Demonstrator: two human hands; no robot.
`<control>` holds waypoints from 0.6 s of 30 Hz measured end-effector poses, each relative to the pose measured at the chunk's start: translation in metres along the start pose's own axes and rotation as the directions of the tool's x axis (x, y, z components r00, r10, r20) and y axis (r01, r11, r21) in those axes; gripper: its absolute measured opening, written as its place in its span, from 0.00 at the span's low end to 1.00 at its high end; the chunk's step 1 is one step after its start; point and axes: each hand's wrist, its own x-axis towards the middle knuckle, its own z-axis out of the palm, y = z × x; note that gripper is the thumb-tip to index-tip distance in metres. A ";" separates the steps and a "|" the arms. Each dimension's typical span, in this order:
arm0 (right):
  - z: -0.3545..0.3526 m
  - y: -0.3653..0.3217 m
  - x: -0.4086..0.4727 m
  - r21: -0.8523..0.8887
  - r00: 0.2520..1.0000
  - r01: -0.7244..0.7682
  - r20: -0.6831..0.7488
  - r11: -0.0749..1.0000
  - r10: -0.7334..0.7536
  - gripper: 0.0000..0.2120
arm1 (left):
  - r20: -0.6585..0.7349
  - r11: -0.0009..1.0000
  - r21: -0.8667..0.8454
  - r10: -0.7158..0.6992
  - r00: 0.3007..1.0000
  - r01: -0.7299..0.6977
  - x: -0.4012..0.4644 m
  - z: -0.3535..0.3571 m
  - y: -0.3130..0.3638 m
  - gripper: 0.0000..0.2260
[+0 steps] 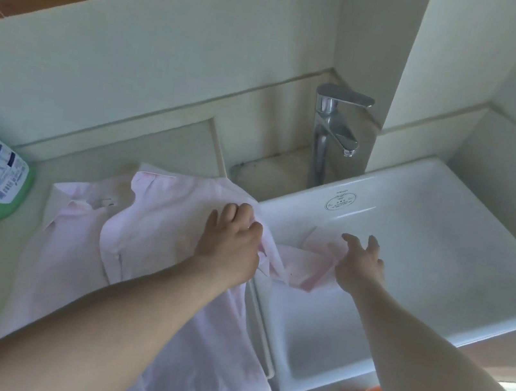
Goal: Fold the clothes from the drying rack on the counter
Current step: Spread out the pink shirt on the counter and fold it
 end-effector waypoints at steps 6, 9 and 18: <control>0.000 0.012 0.025 -0.063 0.993 0.079 0.089 0.995 -0.073 0.19 | 0.322 0.998 0.016 -0.069 0.944 0.068 0.009 0.002 0.009 0.16; 0.002 0.016 0.033 0.038 0.996 0.023 0.082 0.999 -0.026 0.19 | 0.364 0.998 0.033 -0.061 0.929 0.053 0.012 -0.001 0.009 0.19; -0.066 0.004 0.056 0.623 0.950 -0.282 0.077 0.730 0.302 0.04 | 0.482 0.993 0.083 -0.118 0.868 0.089 0.021 -0.017 0.011 0.38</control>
